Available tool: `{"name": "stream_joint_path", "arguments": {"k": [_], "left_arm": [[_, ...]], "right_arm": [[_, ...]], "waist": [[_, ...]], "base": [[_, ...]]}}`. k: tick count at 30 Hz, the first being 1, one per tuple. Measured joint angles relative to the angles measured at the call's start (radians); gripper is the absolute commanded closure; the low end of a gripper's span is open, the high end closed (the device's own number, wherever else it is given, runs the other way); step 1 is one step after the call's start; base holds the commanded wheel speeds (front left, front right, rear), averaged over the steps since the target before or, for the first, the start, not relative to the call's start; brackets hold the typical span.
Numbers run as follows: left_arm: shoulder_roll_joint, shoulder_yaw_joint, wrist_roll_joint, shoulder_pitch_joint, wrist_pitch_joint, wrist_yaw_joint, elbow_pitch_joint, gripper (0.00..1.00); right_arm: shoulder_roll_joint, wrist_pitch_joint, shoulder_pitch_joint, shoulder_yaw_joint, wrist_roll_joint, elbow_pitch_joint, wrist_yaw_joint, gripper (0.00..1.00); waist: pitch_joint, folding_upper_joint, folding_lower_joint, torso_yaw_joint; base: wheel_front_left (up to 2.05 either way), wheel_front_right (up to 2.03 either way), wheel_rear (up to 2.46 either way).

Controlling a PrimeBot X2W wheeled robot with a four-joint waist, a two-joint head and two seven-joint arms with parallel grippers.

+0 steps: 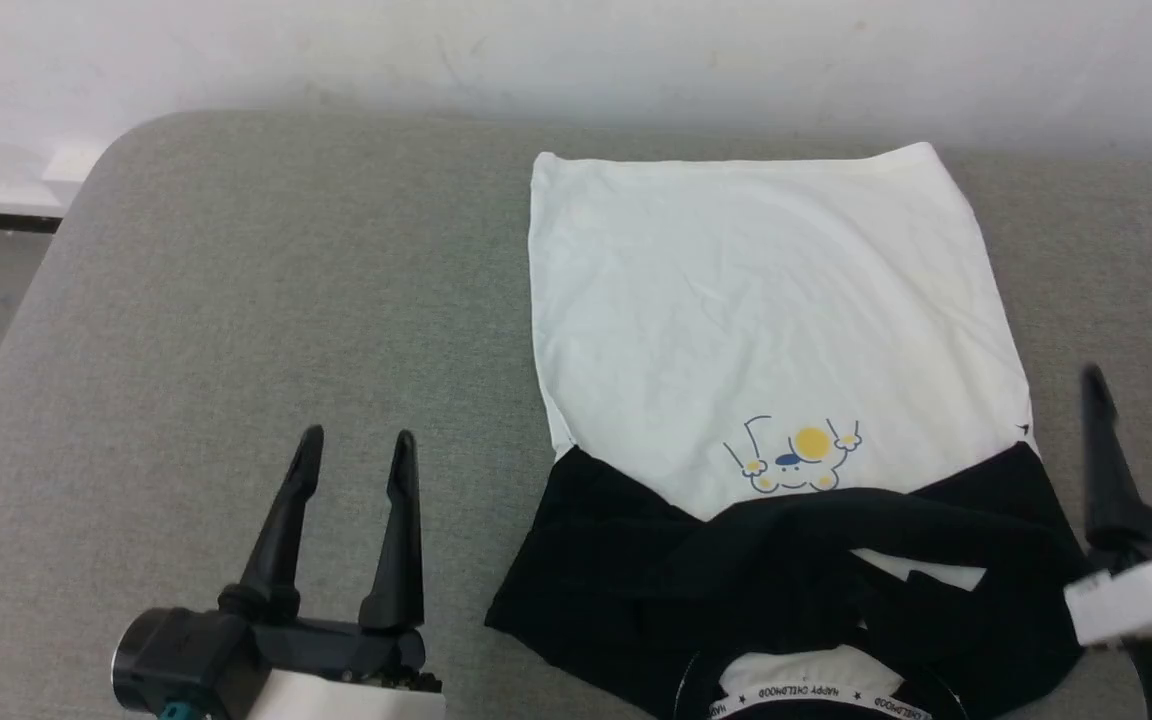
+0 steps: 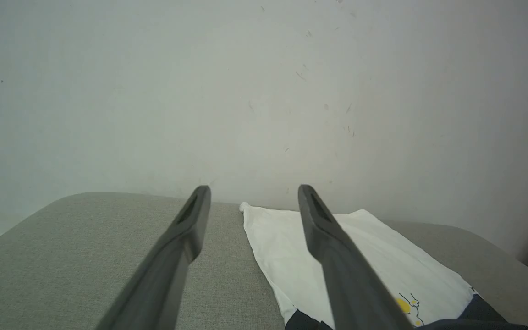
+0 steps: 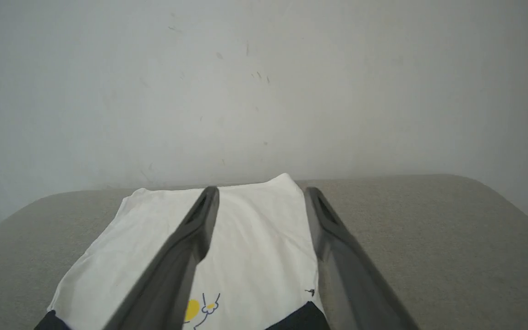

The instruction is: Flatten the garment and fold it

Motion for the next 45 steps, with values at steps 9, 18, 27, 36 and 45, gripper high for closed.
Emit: {"name": "stream_joint_path", "arguments": {"k": [9,18,27,36,45], "left_arm": [[-0.004,-0.005,-0.004,0.002,-0.001,0.007,0.014,0.0],[0.082,0.024,0.007,-0.334,0.161,-0.049,0.03,0.0],[0.175,0.021,-0.004,-0.887,0.496,-0.16,0.207,0.0],[0.186,-0.012,-0.082,-1.212,0.728,-0.205,0.484,0.0],[0.154,-0.049,-0.117,-1.333,0.881,-0.205,0.637,0.0]], "right_arm": [[0.005,-0.08,0.071,-0.035,-0.002,-0.004,0.0,0.0],[0.006,-0.101,0.026,-0.033,0.007,-0.042,0.0,0.0],[0.006,-0.086,-0.099,-0.012,-0.025,-0.133,0.0,0.0],[0.007,-0.071,-0.192,0.039,-0.048,-0.161,0.0,0.0],[0.007,-0.079,-0.203,0.041,-0.047,-0.146,0.0,0.0]], "waist": [[0.008,0.0,0.0,-0.033],[0.092,0.0,0.0001,-0.048],[0.239,0.0,0.0003,-0.059],[0.418,0.0,0.0004,-0.08],[0.553,0.0,0.0003,-0.116]], "base": [[0.0,0.0,0.0],[0.0,0.0,0.0],[0.0,0.0,0.0],[0.0,0.0,0.0],[0.0,0.0,0.0]]}}
